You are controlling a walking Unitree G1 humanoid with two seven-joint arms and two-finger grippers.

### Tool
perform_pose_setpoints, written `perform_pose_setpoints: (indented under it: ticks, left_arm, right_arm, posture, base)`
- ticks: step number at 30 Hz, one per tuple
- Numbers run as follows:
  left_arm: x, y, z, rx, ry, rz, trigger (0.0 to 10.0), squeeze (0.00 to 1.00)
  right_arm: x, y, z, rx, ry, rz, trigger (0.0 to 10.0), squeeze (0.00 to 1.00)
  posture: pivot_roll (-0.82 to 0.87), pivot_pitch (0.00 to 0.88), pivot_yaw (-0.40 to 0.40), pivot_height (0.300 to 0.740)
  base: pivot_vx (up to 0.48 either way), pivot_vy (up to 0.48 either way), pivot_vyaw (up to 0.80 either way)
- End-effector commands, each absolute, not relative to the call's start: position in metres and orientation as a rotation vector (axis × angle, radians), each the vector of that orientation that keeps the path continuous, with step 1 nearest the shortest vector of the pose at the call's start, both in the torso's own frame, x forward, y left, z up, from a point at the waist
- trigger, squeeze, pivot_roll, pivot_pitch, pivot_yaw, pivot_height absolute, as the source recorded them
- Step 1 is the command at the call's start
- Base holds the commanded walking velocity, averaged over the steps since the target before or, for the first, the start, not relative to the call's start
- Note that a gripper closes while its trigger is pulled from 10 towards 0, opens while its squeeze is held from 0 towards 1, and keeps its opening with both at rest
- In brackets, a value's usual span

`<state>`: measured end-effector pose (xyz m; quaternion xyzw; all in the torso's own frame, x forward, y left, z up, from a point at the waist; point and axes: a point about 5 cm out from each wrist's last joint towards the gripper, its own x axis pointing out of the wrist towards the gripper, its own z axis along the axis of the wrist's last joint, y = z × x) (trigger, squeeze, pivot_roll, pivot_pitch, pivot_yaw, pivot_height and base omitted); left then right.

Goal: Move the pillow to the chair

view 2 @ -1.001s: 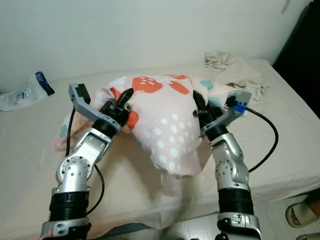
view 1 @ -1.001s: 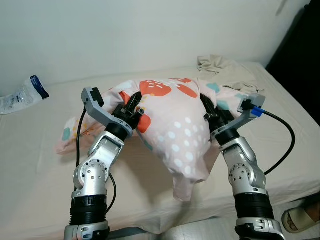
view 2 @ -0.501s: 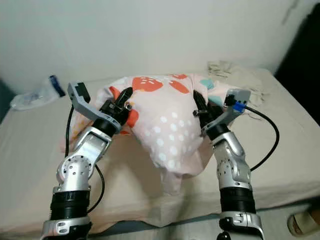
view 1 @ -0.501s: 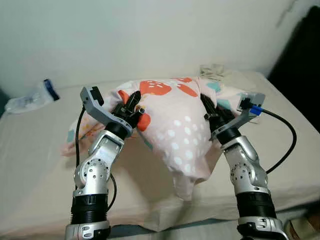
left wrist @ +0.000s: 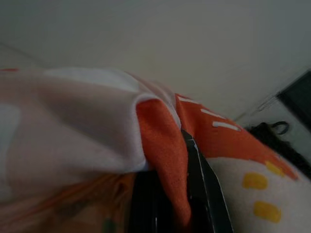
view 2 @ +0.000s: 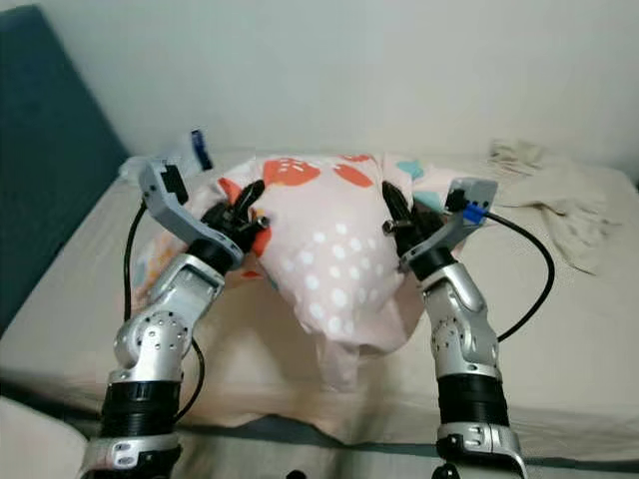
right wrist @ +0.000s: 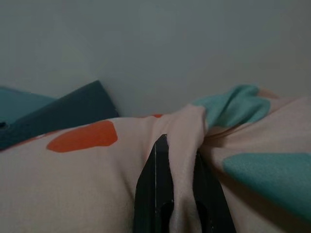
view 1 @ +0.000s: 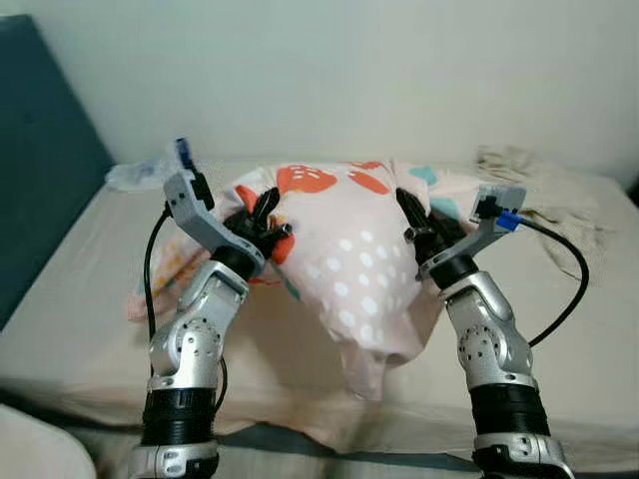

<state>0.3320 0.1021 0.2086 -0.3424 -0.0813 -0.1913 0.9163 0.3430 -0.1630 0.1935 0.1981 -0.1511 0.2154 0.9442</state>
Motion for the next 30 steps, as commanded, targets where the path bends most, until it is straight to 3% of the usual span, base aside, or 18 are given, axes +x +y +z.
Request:
perform_pose_setpoints:
  ticks: [1, 30]
  left_arm:
    - [0.331, 0.097, 0.219, -0.661, -0.226, -0.438, 10.0, 0.00]
    - [0.334, 0.111, 0.194, -0.526, -0.186, -0.323, 10.0, 0.00]
  right_arm:
    - [0.343, -0.141, 0.193, 0.387, -0.290, 0.534, 10.0, 0.00]
    - [0.340, -0.133, 0.186, 0.411, -0.280, 0.556, 10.0, 0.00]
  posture:
    - [-0.05, 0.112, 0.018, 0.740]
    - [-0.03, 0.096, 0.032, 0.740]
  base:
    - [0.000, 0.000, 0.78]
    - [0.000, 0.000, 0.78]
